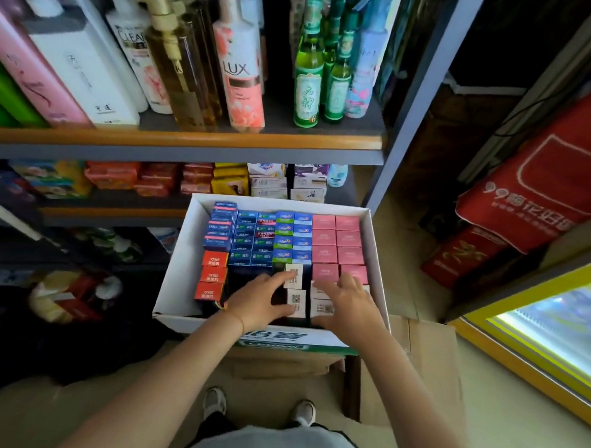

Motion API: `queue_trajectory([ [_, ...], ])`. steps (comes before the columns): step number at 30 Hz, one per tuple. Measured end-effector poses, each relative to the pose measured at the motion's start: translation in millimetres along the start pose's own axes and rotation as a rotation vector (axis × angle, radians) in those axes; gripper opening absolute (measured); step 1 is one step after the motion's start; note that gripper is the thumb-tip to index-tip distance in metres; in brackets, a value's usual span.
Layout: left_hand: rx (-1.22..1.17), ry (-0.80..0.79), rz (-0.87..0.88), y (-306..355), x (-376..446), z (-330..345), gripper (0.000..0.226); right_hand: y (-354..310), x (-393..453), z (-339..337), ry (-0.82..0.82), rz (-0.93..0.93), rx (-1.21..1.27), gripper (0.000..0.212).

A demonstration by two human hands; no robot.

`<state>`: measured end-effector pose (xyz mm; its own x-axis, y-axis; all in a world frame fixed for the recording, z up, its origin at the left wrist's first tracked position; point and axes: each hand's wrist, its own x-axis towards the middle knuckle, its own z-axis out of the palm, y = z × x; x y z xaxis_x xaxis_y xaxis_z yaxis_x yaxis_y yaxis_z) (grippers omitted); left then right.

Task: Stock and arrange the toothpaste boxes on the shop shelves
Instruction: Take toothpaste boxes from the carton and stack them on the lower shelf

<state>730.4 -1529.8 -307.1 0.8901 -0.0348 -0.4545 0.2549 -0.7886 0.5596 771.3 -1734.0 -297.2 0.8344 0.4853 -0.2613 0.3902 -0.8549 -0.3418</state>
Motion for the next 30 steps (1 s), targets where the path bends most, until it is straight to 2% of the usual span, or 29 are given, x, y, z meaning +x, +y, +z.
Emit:
queue_trajectory([
  [5, 0.020, -0.029, -0.044, -11, 6, -17, 0.069, 1, -1, -4, -0.027, 0.002, 0.011, 0.069],
  [7, -0.017, -0.007, -0.084, -7, 11, -16, 0.059, -1, -1, -1, -0.027, 0.003, 0.029, 0.069],
  [9, 0.041, 0.096, -0.123, 0, 17, -6, 0.049, -1, -2, 1, -0.015, 0.011, 0.042, 0.069],
  [11, 0.107, 0.202, -0.175, 5, 24, 8, 0.049, -1, -2, 0, -0.016, 0.018, 0.055, 0.069],
  [15, 0.014, 0.337, -0.350, 14, 34, 24, 0.052, -1, -3, -2, -0.032, 0.016, 0.053, 0.069],
  [19, -0.014, 0.245, -0.513, 18, 45, 28, 0.050, 1, -2, -1, -0.035, 0.009, 0.062, 0.069],
  [21, 0.031, 0.220, -0.496, 17, 47, 27, 0.050, 2, -2, -1, -0.033, 0.003, 0.063, 0.067],
  [27, 0.162, 0.217, -0.291, 18, 15, -12, 0.034, 4, 3, -7, -0.064, 0.017, 0.133, 0.069],
  [30, 0.259, 0.257, -0.167, 28, -20, -57, 0.033, -2, 8, -17, 0.042, 0.006, 0.245, 0.076],
])
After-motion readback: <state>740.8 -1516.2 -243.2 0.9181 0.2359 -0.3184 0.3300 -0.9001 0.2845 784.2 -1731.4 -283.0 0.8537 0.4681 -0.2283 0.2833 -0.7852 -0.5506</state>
